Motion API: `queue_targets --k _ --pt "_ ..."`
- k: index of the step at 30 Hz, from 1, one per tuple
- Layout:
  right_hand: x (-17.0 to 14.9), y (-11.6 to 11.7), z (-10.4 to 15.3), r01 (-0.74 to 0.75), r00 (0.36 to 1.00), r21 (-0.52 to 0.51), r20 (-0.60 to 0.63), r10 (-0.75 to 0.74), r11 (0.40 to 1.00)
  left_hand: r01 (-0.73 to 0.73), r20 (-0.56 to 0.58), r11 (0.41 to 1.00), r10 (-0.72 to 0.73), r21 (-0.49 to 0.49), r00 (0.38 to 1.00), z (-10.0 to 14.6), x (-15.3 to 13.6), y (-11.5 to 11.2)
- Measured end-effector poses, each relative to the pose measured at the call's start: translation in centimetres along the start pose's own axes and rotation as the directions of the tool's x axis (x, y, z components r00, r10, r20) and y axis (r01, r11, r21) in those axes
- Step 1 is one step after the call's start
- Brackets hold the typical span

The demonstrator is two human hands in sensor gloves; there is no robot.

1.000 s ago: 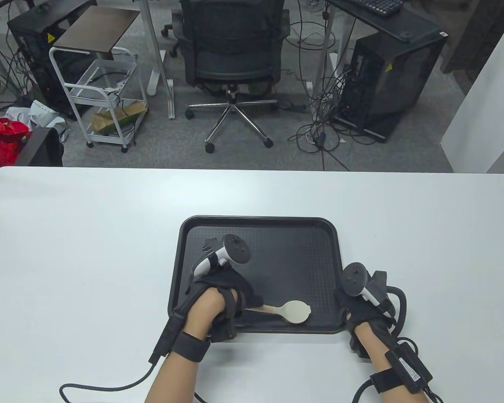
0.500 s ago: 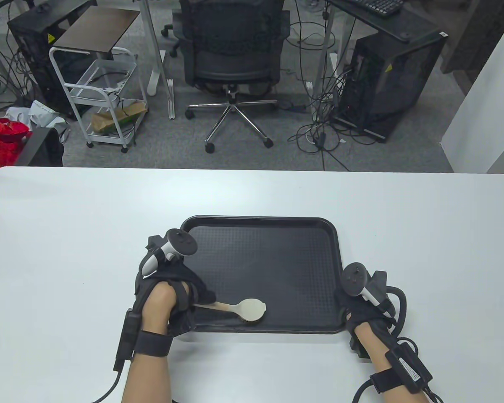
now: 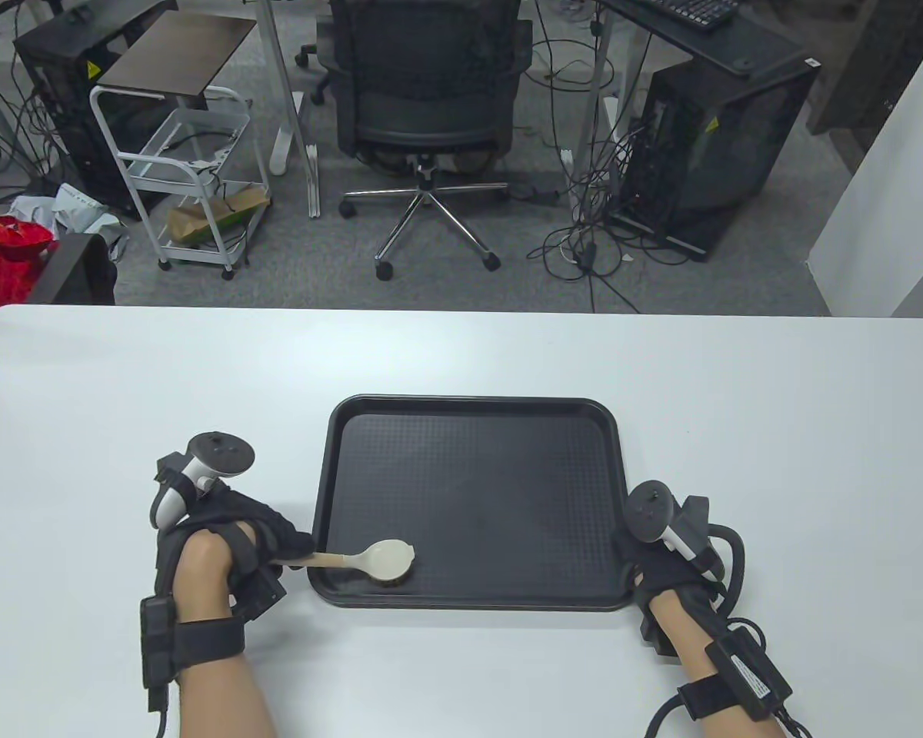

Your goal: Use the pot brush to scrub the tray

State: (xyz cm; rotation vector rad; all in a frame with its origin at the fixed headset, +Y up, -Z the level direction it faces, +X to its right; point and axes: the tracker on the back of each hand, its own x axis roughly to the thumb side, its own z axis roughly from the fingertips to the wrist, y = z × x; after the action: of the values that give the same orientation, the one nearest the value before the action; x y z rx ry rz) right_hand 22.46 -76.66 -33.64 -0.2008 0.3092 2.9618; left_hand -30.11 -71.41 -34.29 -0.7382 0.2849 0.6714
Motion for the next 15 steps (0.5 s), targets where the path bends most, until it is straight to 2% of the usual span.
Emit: queue_targets --k 6,10,15 --pt "0.0 0.0 0.0 0.003 1.000 0.002 0.000 -0.003 1.000 -0.097 -0.043 0.994 0.100 0.054 0.994 0.8 -3.5 1.8" --pt "0.0 0.0 0.0 0.002 1.000 0.002 0.000 -0.002 1.000 -0.143 -0.025 0.988 0.145 0.065 0.989 1.1 -4.4 2.4" --pt "0.0 0.0 0.0 0.001 1.000 0.002 -0.001 -0.001 1.000 -0.213 0.159 0.973 0.197 0.090 0.967 1.4 -2.6 2.9"
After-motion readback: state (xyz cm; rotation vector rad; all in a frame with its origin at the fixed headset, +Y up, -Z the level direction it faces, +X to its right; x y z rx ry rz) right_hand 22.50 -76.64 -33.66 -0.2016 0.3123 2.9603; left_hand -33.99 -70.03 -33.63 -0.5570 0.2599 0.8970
